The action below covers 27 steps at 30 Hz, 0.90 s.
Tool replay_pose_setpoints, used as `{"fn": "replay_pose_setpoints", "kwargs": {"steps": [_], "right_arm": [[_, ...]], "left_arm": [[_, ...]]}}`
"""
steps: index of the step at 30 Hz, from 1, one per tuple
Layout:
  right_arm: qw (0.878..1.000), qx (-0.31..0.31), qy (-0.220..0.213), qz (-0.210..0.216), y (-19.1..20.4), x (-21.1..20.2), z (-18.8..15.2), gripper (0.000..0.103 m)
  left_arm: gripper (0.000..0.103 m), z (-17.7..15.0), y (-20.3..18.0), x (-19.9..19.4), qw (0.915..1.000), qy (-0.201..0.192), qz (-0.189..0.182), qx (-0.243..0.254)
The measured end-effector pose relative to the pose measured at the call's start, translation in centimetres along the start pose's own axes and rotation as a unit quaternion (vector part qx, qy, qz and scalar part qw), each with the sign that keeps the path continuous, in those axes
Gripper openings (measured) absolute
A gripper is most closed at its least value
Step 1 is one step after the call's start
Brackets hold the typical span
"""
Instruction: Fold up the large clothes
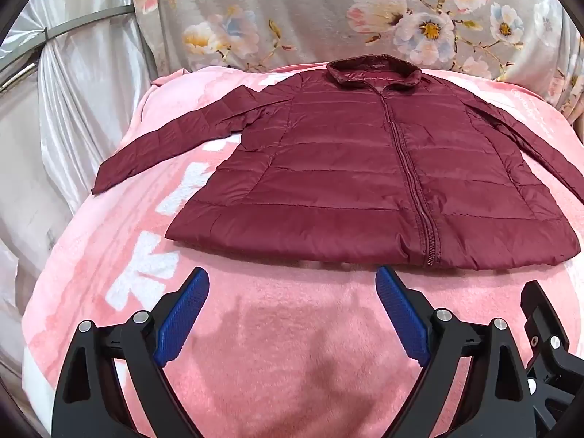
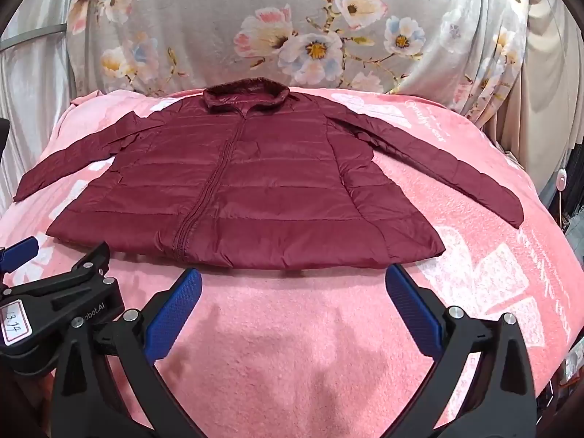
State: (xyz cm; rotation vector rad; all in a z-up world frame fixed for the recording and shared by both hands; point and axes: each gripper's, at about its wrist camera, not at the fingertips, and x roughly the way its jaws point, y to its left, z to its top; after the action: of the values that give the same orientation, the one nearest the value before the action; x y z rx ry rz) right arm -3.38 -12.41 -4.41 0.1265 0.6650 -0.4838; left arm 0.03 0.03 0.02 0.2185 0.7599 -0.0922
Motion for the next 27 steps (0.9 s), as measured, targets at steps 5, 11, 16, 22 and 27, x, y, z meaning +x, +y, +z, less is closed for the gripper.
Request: {"fn": "replay_pose_setpoints", "kwargs": {"steps": [5,11,16,22,27], "right_arm": [[1.000,0.002,0.005,0.001,0.0,-0.4,0.1,0.098],[1.000,0.001,0.004,-0.001,-0.1,-1.0,0.4,0.098],[1.000,0.000,0.004,-0.001,-0.1,-0.8,0.3,0.098],[1.000,0.001,0.004,-0.002,0.0,-0.6,0.1,0.098],[1.000,0.000,0.004,-0.002,0.1,-0.6,0.0,0.098]], "left_arm": [[0.090,-0.1,-0.2,-0.7,1.0000,-0.004,0.002,0.002],[0.090,0.0,-0.2,-1.0,1.0000,-0.001,-0.003,0.001],[0.090,0.1,0.3,-1.2,1.0000,-0.001,-0.006,-0.001],[0.090,0.1,0.3,-1.2,1.0000,-0.002,-0.005,0.000],[0.090,0.1,0.4,-1.1,1.0000,-0.002,-0.006,0.000]]}}
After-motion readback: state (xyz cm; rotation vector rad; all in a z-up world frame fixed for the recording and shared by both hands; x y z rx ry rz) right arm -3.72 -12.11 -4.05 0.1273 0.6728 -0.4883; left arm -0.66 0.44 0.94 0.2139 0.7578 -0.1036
